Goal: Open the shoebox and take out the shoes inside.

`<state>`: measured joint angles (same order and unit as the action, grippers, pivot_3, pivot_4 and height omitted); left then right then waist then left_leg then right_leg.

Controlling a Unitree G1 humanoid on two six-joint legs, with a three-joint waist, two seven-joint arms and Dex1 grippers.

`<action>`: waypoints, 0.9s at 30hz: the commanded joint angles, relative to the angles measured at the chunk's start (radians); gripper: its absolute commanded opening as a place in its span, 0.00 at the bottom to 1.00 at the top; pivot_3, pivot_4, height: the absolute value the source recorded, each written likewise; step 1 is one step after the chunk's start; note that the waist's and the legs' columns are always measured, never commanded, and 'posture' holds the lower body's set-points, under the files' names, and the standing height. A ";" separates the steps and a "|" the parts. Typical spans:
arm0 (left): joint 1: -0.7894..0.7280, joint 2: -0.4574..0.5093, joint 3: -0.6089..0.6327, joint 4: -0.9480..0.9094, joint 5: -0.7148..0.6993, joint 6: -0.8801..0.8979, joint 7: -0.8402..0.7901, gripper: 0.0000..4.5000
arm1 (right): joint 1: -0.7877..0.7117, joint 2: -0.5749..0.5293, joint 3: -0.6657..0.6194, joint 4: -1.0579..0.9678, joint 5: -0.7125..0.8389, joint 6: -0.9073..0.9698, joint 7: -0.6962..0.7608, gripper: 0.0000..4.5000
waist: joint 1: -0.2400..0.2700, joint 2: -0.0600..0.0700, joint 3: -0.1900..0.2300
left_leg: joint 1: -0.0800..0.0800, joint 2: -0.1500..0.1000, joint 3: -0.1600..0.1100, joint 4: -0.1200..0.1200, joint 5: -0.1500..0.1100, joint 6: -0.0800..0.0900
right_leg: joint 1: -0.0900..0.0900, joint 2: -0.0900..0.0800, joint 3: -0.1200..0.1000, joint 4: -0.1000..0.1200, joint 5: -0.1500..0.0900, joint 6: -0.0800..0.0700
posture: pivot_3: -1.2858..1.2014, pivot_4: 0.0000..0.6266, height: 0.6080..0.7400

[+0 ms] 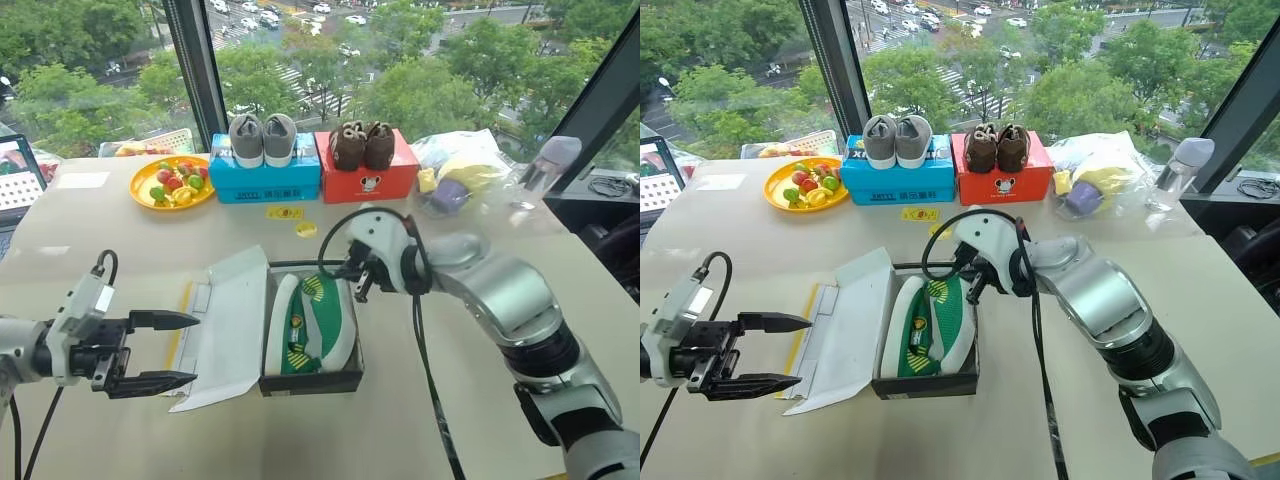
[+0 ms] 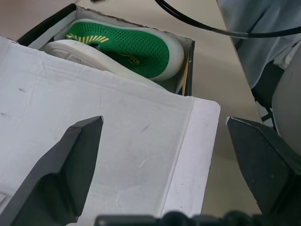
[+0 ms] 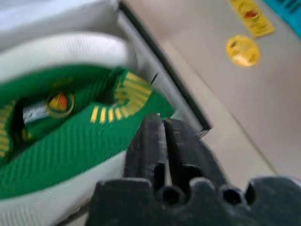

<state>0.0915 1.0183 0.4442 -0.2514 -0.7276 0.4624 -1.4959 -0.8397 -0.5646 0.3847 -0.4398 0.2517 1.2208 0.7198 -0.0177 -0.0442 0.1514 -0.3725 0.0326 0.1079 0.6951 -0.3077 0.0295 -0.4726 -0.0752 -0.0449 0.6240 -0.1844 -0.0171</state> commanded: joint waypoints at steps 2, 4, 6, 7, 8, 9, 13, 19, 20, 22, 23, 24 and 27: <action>-0.017 0.013 -0.009 -0.015 -0.007 0.007 0.006 1.00 | -0.047 -0.036 -0.015 -0.019 0.028 -0.057 0.052 0.58 | -0.001 0.000 0.000 | 0.000 0.000 0.000 0.000 0.000 0.000 | 0.000 0.000 0.000 0.000 0.000 0.000 | 0.52 0.24 0.93; -0.019 0.013 -0.013 -0.016 -0.007 0.007 0.007 1.00 | -0.065 -0.047 -0.024 -0.013 0.040 -0.049 0.070 0.73 | 0.000 0.000 0.000 | 0.000 0.000 0.000 0.000 0.000 0.000 | 0.000 0.000 0.000 0.001 0.000 0.000 | 0.52 0.24 0.93; -0.018 0.014 -0.014 -0.019 -0.008 0.008 0.010 1.00 | -0.075 -0.054 -0.037 -0.016 0.065 -0.025 0.088 0.88 | 0.000 0.000 0.000 | 0.000 0.000 0.000 0.000 0.000 0.000 | 0.000 0.000 0.000 0.001 0.000 0.000 | 0.52 0.24 0.93; -0.015 0.014 -0.013 -0.024 -0.010 0.009 0.013 1.00 | -0.073 -0.070 -0.054 -0.041 0.095 -0.005 0.110 0.94 | 0.001 0.000 0.000 | 0.000 0.000 0.000 0.000 0.000 0.000 | 0.000 0.000 0.000 0.001 0.000 0.000 | 0.52 0.24 0.93; -0.011 0.014 -0.012 -0.029 -0.011 0.011 0.015 1.00 | -0.062 -0.098 -0.081 -0.084 0.142 0.008 0.151 0.94 | 0.002 0.000 0.000 | 0.000 0.000 0.000 0.000 0.000 0.000 | 0.000 0.000 0.000 0.001 0.000 0.000 | 0.52 0.24 0.93; -0.008 0.014 -0.010 -0.033 -0.013 0.012 0.017 1.00 | -0.045 -0.135 -0.102 -0.131 0.180 -0.008 0.197 0.94 | 0.003 0.000 0.001 | 0.000 0.000 0.000 0.000 0.000 0.000 | 0.000 0.000 0.000 0.001 0.000 0.000 | 0.52 0.24 0.93; -0.007 0.019 -0.012 -0.034 -0.016 0.018 0.018 1.00 | 0.037 -0.275 -0.151 -0.234 0.219 -0.253 0.366 0.94 | 0.010 0.001 0.001 | -0.001 0.000 -0.001 0.000 -0.002 0.003 | 0.001 -0.001 -0.001 -0.001 -0.001 0.001 | 0.52 0.24 0.93; -0.024 0.023 -0.025 -0.027 -0.014 0.026 0.016 1.00 | 0.033 -0.316 -0.085 -0.183 0.124 -0.521 0.460 0.94 | -0.002 0.000 0.001 | 0.002 0.000 0.001 0.002 -0.003 0.003 | 0.002 0.000 0.002 0.000 -0.001 0.003 | 0.52 0.24 0.93; -0.029 0.023 -0.027 -0.026 -0.014 0.027 0.016 1.00 | 0.027 -0.314 -0.048 -0.161 0.064 -0.589 0.462 0.94 | -0.001 0.000 0.001 | 0.002 0.000 0.001 0.002 -0.002 0.003 | 0.002 0.000 0.002 0.001 -0.001 0.003 | 0.52 0.24 0.93; -0.036 0.023 -0.030 -0.026 -0.015 0.030 0.018 1.00 | 0.028 -0.317 0.020 -0.122 -0.052 -0.730 0.470 0.94 | 0.001 0.001 0.002 | 0.003 0.000 0.001 0.002 -0.002 0.001 | 0.002 0.000 0.002 0.002 -0.001 0.002 | 0.52 0.24 0.93; -0.037 0.023 -0.030 -0.026 -0.015 0.031 0.019 1.00 | 0.033 -0.316 0.043 -0.108 -0.093 -0.791 0.475 0.94 | 0.002 0.001 0.002 | 0.003 0.000 0.002 0.002 -0.001 0.001 | 0.001 0.000 0.002 0.002 -0.001 0.002 | 0.52 0.24 0.93; -0.037 0.023 -0.029 -0.027 -0.017 0.034 0.019 1.00 | 0.038 -0.310 0.058 -0.096 -0.119 -0.828 0.476 0.94 | 0.003 0.001 0.002 | 0.003 0.000 0.002 0.002 -0.001 0.000 | 0.001 0.000 0.002 0.002 -0.001 0.002 | 0.52 0.24 0.93; -0.037 0.023 -0.028 -0.029 -0.014 0.038 0.020 1.00 | 0.044 -0.301 0.096 -0.052 -0.199 -0.942 0.491 0.94 | 0.004 0.001 0.002 | 0.003 0.000 0.002 0.004 0.000 -0.001 | 0.001 0.000 0.002 0.004 -0.001 0.002 | 0.52 0.24 0.93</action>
<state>0.0682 1.0252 0.4090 -0.2635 -0.7299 0.5013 -1.4742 -0.7971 -0.8665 0.4800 -0.5018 0.1047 0.3659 1.1981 -0.0139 -0.0436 0.1530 -0.3697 0.0327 0.1100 0.6994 -0.3070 0.0274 -0.4712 -0.0748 -0.0427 0.6279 -0.1858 -0.0149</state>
